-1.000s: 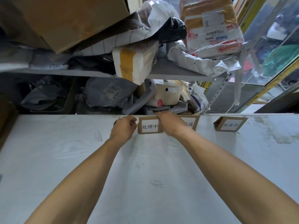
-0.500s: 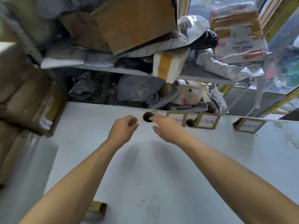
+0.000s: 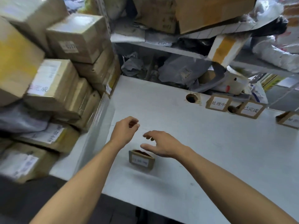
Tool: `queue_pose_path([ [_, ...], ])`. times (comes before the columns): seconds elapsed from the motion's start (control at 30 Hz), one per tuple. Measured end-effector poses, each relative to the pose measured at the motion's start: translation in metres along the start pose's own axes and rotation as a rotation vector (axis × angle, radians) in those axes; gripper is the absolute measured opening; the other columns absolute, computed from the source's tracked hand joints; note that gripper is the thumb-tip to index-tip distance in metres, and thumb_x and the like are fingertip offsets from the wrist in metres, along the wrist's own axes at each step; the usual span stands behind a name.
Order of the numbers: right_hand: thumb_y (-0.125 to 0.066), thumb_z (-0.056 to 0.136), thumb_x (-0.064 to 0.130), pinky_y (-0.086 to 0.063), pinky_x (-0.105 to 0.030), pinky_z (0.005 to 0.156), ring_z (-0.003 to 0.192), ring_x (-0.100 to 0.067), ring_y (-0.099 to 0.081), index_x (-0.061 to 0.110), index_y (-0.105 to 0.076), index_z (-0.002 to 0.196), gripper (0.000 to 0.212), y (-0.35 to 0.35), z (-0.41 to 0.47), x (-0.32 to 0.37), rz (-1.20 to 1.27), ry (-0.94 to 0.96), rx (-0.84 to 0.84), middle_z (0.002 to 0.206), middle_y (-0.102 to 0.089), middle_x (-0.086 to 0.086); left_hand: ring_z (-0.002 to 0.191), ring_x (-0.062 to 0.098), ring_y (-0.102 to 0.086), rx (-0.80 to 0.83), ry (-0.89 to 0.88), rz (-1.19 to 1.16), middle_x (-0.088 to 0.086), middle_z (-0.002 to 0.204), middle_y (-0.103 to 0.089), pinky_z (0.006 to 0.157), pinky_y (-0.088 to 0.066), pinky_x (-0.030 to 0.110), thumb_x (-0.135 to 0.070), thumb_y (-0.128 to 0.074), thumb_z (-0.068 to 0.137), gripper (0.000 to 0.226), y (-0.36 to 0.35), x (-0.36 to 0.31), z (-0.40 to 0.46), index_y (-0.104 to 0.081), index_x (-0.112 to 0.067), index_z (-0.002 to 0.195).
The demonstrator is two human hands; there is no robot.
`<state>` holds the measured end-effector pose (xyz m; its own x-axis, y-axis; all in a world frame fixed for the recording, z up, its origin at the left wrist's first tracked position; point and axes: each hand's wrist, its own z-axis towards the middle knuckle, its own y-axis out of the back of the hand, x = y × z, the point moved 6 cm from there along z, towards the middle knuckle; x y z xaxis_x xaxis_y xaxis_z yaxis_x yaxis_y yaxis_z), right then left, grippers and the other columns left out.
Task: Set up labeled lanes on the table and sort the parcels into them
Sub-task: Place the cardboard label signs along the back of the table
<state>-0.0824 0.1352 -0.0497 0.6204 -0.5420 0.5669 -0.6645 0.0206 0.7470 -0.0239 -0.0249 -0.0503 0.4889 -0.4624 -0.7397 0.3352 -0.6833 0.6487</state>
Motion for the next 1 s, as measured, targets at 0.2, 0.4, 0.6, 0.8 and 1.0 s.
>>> queue_pose_path([
  [0.2,-0.061,0.091,0.035,-0.049,-0.041,0.094,0.118,-0.021,-0.056,0.020,-0.052,0.137,0.049,-0.044,-0.001,0.015,-0.134,-0.025,0.170,0.131,-0.059,0.000,0.095,0.004,-0.063,0.061,0.067,-0.084,-0.016,0.095,-0.067,0.083,-0.045,0.019,-0.028,-0.063,0.093,0.009,0.001,0.042,-0.022,-0.068,-0.027,0.101],
  [0.4,-0.050,0.094,0.022,-0.052,-0.036,0.082,0.096,-0.017,-0.061,0.020,-0.067,0.113,0.025,-0.019,0.003,0.004,-0.059,-0.126,0.004,0.110,-0.070,0.001,0.098,-0.004,-0.060,0.179,0.057,-0.207,-0.019,0.101,-0.067,0.081,-0.044,0.016,-0.032,-0.062,0.094,0.008,-0.007,0.044,-0.021,-0.068,-0.034,0.100],
  [0.6,-0.049,0.099,0.026,-0.042,-0.025,0.073,0.093,-0.012,-0.057,0.022,-0.065,0.120,0.027,0.036,0.006,-0.020,0.004,-0.182,-0.143,0.115,-0.069,0.002,0.094,-0.004,-0.067,0.329,-0.025,-0.451,-0.013,0.103,-0.071,0.074,-0.050,0.010,-0.017,-0.073,0.088,0.027,-0.021,0.011,-0.011,-0.067,-0.026,0.112],
  [0.8,-0.050,0.101,0.028,-0.042,-0.019,0.070,0.093,-0.010,-0.056,0.023,-0.064,0.124,0.027,0.095,0.010,-0.048,-0.001,-0.169,-0.241,0.117,-0.069,0.003,0.090,0.004,-0.068,0.272,-0.095,-0.314,-0.009,0.096,-0.072,0.082,-0.056,0.024,-0.013,-0.072,0.088,0.018,-0.038,-0.037,0.030,-0.067,-0.024,0.100],
  [1.0,-0.057,0.099,0.027,-0.043,-0.023,0.085,0.103,-0.009,-0.053,0.019,-0.060,0.131,0.033,0.152,0.033,-0.103,-0.010,-0.206,-0.342,0.126,-0.064,0.002,0.095,0.013,-0.068,0.242,-0.092,-0.304,-0.003,0.098,-0.072,0.086,-0.057,0.032,-0.012,-0.066,0.093,0.010,-0.062,-0.079,0.094,-0.067,-0.020,0.099],
])
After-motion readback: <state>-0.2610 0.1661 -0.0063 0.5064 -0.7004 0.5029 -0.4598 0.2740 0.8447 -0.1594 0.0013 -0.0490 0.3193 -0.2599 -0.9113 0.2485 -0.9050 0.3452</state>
